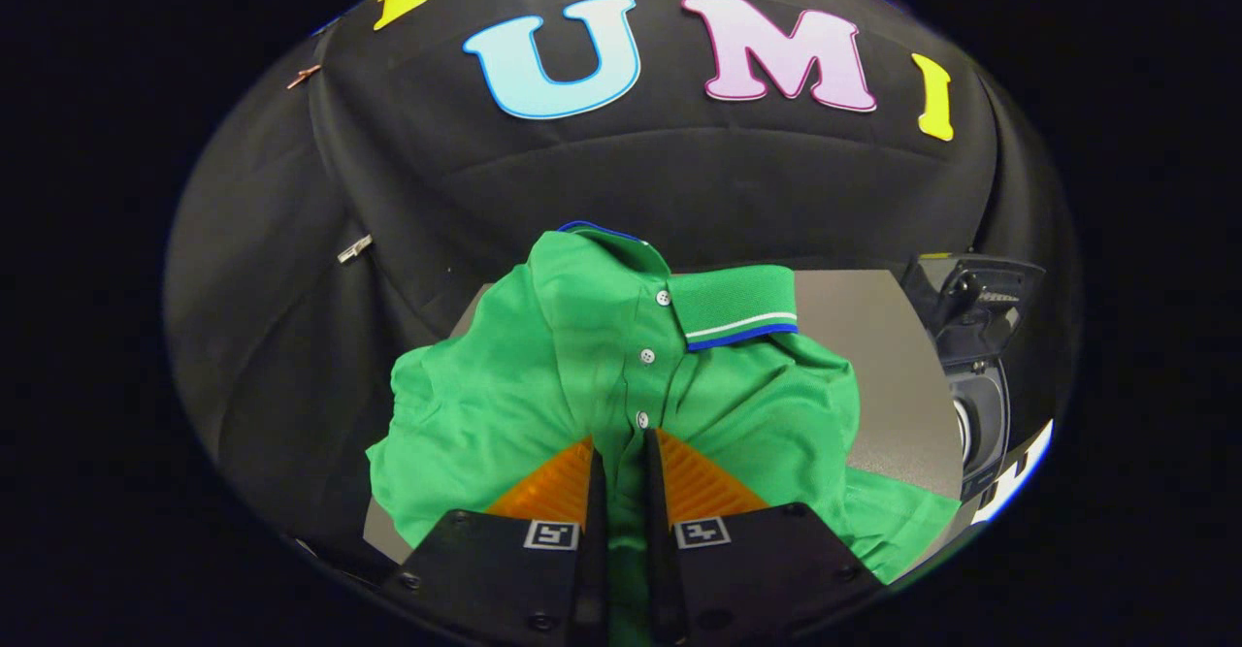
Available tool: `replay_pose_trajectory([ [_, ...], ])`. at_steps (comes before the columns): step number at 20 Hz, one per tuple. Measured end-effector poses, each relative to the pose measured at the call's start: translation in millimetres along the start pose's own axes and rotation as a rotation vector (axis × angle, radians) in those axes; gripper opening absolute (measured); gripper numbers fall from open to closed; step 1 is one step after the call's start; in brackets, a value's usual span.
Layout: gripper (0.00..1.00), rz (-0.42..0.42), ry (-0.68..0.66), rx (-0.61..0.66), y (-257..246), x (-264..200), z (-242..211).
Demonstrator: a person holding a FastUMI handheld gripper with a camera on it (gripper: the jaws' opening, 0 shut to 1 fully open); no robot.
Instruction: Put the clothes into the washing machine and then close the washing machine lid.
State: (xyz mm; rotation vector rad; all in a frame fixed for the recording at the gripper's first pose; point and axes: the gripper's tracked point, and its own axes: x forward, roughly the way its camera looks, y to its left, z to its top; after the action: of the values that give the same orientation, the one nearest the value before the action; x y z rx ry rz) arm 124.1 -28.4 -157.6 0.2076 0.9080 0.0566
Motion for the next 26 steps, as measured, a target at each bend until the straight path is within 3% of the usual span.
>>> replay_pose_trajectory([
  [1,0.21,-0.023,0.002,-0.071,-4.7,-3.5,0.1],
  [3,0.05,-0.059,0.003,-0.147,-4.8,-0.6,2.1],
  [12,0.05,0.017,-0.268,-0.242,19.2,-50.5,58.0],
  [19,0.05,0.043,-0.314,-0.3,11.4,-74.7,74.5],
  [26,0.05,0.081,-0.358,-0.298,-29.2,-94.1,91.9],
])
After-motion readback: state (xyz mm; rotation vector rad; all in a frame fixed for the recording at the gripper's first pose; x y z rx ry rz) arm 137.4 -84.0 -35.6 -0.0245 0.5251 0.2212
